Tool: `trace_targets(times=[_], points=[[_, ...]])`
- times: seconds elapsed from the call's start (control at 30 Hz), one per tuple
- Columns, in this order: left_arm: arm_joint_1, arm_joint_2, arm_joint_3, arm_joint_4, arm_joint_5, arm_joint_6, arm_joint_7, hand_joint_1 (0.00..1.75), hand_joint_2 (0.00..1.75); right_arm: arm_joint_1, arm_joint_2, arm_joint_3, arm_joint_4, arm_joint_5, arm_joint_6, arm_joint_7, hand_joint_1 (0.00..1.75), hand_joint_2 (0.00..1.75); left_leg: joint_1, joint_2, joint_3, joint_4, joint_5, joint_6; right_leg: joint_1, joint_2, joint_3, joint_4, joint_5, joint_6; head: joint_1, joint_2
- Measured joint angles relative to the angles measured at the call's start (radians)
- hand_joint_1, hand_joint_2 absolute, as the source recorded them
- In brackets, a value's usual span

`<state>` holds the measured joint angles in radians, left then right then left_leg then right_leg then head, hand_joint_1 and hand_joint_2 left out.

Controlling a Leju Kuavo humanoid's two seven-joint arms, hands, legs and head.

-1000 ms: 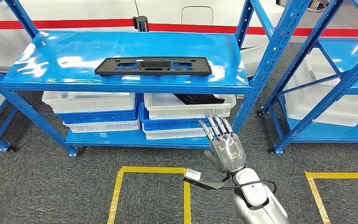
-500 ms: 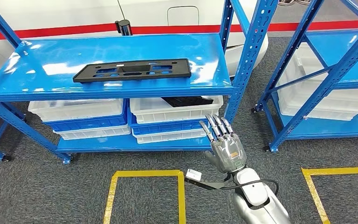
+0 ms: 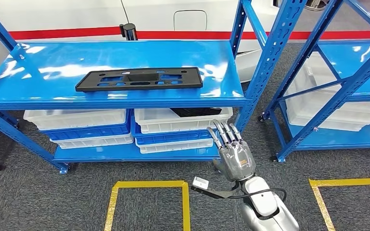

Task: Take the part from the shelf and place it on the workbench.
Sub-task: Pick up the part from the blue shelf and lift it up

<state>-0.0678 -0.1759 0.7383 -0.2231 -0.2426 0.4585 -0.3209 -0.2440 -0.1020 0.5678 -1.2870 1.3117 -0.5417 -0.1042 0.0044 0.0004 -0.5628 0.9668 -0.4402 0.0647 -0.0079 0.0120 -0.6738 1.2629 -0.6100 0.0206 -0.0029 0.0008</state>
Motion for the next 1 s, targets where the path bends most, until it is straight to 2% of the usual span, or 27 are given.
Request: trace_targets(times=[0.03,0.1,0.13,0.17,0.2,0.23,0.3,0.33,0.37,0.43,0.47,0.5,0.53,0.57,0.6,0.63,0.67,0.7,0.83,0.87,0.9,0.97,1.0], points=[[0.001,-0.001,0.000,0.001,0.000,0.000,0.000,0.00,0.00,0.003,-0.001,0.000,0.000,0.002,0.000,0.001,0.00,1.75,0.001,-0.001,0.005,0.001,-0.005,-0.003,-0.005,-0.001,-0.003,-0.017,0.021,0.013,0.000,0.000],[0.002,-0.002,0.000,0.002,-0.002,0.000,0.000,0.00,0.00,0.005,-0.002,-0.001,0.000,0.005,0.000,0.002,0.00,1.75,0.003,-0.003,0.016,0.006,-0.018,-0.013,-0.016,-0.009,0.044,-0.149,0.096,0.038,0.001,0.000],[0.002,-0.003,0.000,0.002,-0.004,0.001,0.000,0.00,0.00,0.006,-0.003,-0.002,0.000,0.006,0.000,0.002,0.00,1.75,0.003,-0.003,0.020,0.011,-0.027,-0.020,-0.017,-0.013,0.072,-0.212,0.127,0.042,0.003,0.000],[0.001,-0.004,0.000,0.002,-0.005,0.001,0.000,0.00,0.00,0.006,-0.003,-0.002,-0.001,0.007,0.000,0.003,0.00,1.75,0.002,-0.004,0.023,0.014,-0.035,-0.027,-0.016,-0.016,0.092,-0.254,0.146,0.037,0.004,0.000],[0.001,-0.004,0.000,0.002,-0.007,0.001,0.000,0.00,0.00,0.007,-0.002,-0.001,-0.001,0.009,-0.001,0.003,0.00,1.75,0.000,-0.003,0.026,0.016,-0.041,-0.033,-0.013,-0.018,0.101,-0.272,0.154,0.028,0.004,0.000],[0.000,-0.004,0.000,0.002,-0.007,0.001,0.000,0.00,0.00,0.008,-0.002,-0.001,-0.002,0.010,-0.001,0.003,0.00,1.75,-0.001,-0.003,0.028,0.017,-0.045,-0.039,-0.009,-0.016,0.103,-0.271,0.152,0.017,0.003,0.000],[0.000,-0.003,0.000,0.002,-0.008,0.001,0.000,0.00,0.00,0.009,-0.001,-0.001,-0.005,0.013,-0.001,0.004,0.00,1.75,0.004,-0.002,0.029,0.022,-0.053,-0.048,-0.015,-0.012,0.106,-0.273,0.152,-0.001,0.001,0.000],[0.000,-0.003,0.000,0.002,-0.008,0.001,0.000,0.00,0.00,0.010,0.000,-0.001,-0.007,0.014,-0.001,0.005,0.00,1.75,0.007,-0.002,0.020,0.042,-0.067,-0.054,-0.018,-0.011,0.109,-0.274,0.150,-0.009,0.000,0.000],[0.000,-0.003,0.000,0.002,-0.008,0.001,0.000,0.00,0.00,0.010,0.002,-0.001,-0.009,0.016,-0.001,0.005,0.00,1.75,0.010,-0.002,0.002,0.082,-0.090,-0.059,-0.022,-0.010,0.113,-0.275,0.149,-0.015,-0.002,0.000],[0.000,-0.002,0.000,0.002,-0.008,0.001,0.000,0.00,0.00,0.011,0.005,0.000,-0.010,0.018,-0.002,0.005,0.00,1.75,0.013,-0.003,-0.068,0.217,-0.152,-0.068,-0.020,-0.010,0.118,-0.276,0.144,-0.026,-0.005,0.000],[0.001,-0.001,0.000,0.002,-0.008,0.001,0.000,0.00,0.00,0.012,0.006,0.000,-0.010,0.019,-0.002,0.005,0.00,1.75,0.015,-0.003,-0.106,0.279,-0.173,-0.071,-0.018,-0.010,0.121,-0.276,0.141,-0.029,-0.005,0.000],[0.001,-0.001,0.000,0.002,-0.008,0.001,0.000,0.00,0.00,0.013,0.007,0.000,-0.010,0.021,-0.001,0.005,0.00,1.75,0.016,-0.003,-0.132,0.315,-0.174,-0.072,-0.017,-0.010,0.124,-0.275,0.138,-0.032,-0.005,0.000],[0.002,-0.001,0.000,0.002,-0.008,0.001,0.000,0.00,0.00,0.014,0.010,0.000,-0.010,0.023,-0.001,0.005,0.00,1.75,0.017,-0.002,-0.139,0.311,-0.154,-0.072,-0.016,-0.009,0.129,-0.275,0.134,-0.033,-0.005,0.000],[0.002,0.000,0.000,0.002,-0.009,0.000,0.000,0.00,0.00,0.014,0.014,0.001,-0.010,0.027,-0.001,0.004,0.00,1.75,0.018,-0.002,-0.127,0.268,-0.116,-0.071,-0.016,-0.007,0.135,-0.275,0.130,-0.032,-0.005,0.000],[0.002,0.000,0.000,0.002,-0.011,0.000,0.000,0.00,0.00,0.014,0.020,0.002,-0.010,0.033,0.000,0.003,0.00,1.75,0.019,-0.002,-0.098,0.197,-0.071,-0.068,-0.016,-0.005,0.142,-0.275,0.125,-0.030,-0.006,0.000],[0.001,0.000,0.000,0.002,-0.013,-0.001,0.000,0.00,0.00,0.013,0.028,0.005,-0.010,0.041,0.002,0.001,0.00,1.75,0.018,-0.002,-0.068,0.129,-0.038,-0.065,-0.013,-0.003,0.148,-0.275,0.120,-0.025,-0.006,0.000],[0.000,0.000,0.000,0.002,-0.016,-0.003,0.000,0.00,0.00,0.011,0.037,0.010,-0.010,0.051,0.006,0.000,0.00,1.75,0.016,-0.002,-0.045,0.078,-0.017,-0.061,-0.009,-0.001,0.153,-0.275,0.115,-0.020,-0.005,0.000],[-0.001,0.001,0.000,0.002,-0.019,-0.004,0.001,0.00,0.00,0.008,0.048,0.017,-0.010,0.061,0.012,-0.001,0.00,1.75,0.013,-0.003,-0.033,0.050,-0.010,-0.056,-0.006,0.000,0.154,-0.275,0.111,-0.015,-0.005,0.000],[-0.002,0.001,-0.002,0.002,-0.021,-0.005,0.001,0.00,0.00,0.003,0.081,0.039,-0.011,0.078,0.021,-0.004,0.00,1.75,0.005,-0.003,-0.018,0.027,-0.010,-0.029,-0.003,-0.001,0.150,-0.268,0.097,0.007,-0.004,0.000],[-0.002,0.001,-0.003,0.002,-0.021,-0.005,0.001,0.00,0.00,0.001,0.085,0.042,-0.011,0.079,0.022,-0.004,0.00,1.75,0.006,-0.003,-0.011,0.018,-0.007,-0.022,-0.003,-0.003,0.135,-0.236,0.082,0.008,-0.003,0.000],[-0.002,0.001,-0.005,0.002,-0.021,-0.005,0.001,0.00,0.00,-0.001,0.088,0.045,-0.011,0.082,0.024,-0.004,0.00,1.75,0.007,-0.003,-0.006,0.013,-0.006,-0.016,-0.003,-0.004,0.106,-0.181,0.059,0.006,-0.002,0.000],[-0.002,0.001,-0.010,0.002,-0.022,-0.004,0.002,0.00,0.00,-0.003,0.092,0.051,-0.010,0.096,0.034,0.000,0.00,1.75,0.005,-0.004,-0.002,0.012,-0.009,-0.009,-0.005,-0.005,0.026,-0.042,0.011,0.002,0.000,0.000],[-0.002,0.001,-0.011,0.002,-0.022,-0.003,0.004,0.00,0.00,-0.003,0.094,0.055,-0.008,0.107,0.039,0.003,0.00,1.75,0.004,-0.004,-0.001,0.012,-0.011,-0.008,-0.005,-0.005,-0.007,0.009,-0.002,0.003,0.000,0.000]])
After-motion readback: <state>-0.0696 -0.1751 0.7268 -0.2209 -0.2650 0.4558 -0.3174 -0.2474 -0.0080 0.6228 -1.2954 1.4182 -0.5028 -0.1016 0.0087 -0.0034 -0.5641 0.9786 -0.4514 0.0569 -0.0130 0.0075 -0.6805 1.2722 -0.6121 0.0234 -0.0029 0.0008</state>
